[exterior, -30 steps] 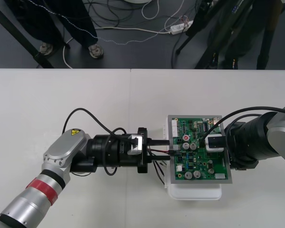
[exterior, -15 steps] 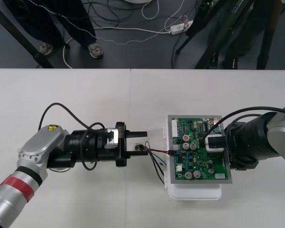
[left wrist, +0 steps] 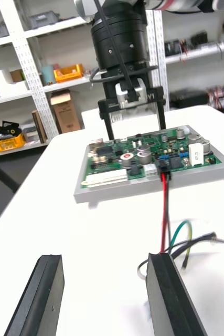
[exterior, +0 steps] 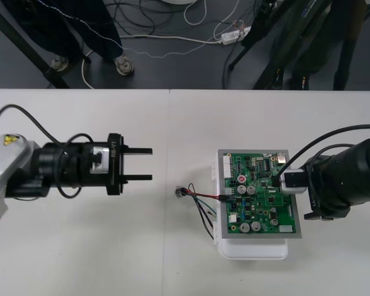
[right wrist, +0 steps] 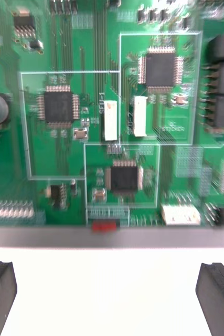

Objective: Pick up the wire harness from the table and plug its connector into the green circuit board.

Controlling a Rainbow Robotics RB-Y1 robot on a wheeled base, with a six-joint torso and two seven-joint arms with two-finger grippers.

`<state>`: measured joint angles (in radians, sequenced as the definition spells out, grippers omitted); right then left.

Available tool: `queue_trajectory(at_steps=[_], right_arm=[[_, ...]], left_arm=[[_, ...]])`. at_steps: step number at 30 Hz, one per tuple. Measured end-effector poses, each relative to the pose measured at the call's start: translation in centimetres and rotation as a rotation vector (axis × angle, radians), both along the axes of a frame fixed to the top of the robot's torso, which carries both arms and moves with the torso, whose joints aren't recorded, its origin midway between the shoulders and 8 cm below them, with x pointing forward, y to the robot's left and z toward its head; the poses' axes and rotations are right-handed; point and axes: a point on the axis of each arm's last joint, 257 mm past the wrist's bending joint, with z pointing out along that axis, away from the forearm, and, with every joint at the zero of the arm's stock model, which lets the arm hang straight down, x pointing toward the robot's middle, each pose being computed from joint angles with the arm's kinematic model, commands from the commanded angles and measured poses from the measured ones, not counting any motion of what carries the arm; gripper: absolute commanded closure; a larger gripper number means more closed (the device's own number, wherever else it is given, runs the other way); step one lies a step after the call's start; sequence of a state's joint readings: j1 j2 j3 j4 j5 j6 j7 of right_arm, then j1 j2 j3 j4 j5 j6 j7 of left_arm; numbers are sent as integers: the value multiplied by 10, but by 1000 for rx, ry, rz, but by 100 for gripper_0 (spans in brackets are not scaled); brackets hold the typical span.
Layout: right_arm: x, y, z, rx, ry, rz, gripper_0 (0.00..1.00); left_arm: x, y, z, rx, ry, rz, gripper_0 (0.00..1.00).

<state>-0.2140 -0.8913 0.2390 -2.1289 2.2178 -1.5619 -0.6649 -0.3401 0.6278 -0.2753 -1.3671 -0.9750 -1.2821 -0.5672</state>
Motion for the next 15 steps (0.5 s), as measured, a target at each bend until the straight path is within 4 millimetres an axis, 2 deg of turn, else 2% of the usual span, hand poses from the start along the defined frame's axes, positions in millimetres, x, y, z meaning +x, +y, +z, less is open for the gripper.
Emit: queue_trajectory(at_steps=[5, 10, 15], right_arm=[[0, -4, 21, 94, -1, -38, 0], [-1, 3, 47, 186, -16, 5, 0], [-5, 18, 79, 318, -17, 25, 0]], left_arm=[[1, 28, 40, 57, 59, 19, 54], [-6, 53, 77, 135, 164, 53, 54], [-10, 72, 108, 247, 78, 83, 54]])
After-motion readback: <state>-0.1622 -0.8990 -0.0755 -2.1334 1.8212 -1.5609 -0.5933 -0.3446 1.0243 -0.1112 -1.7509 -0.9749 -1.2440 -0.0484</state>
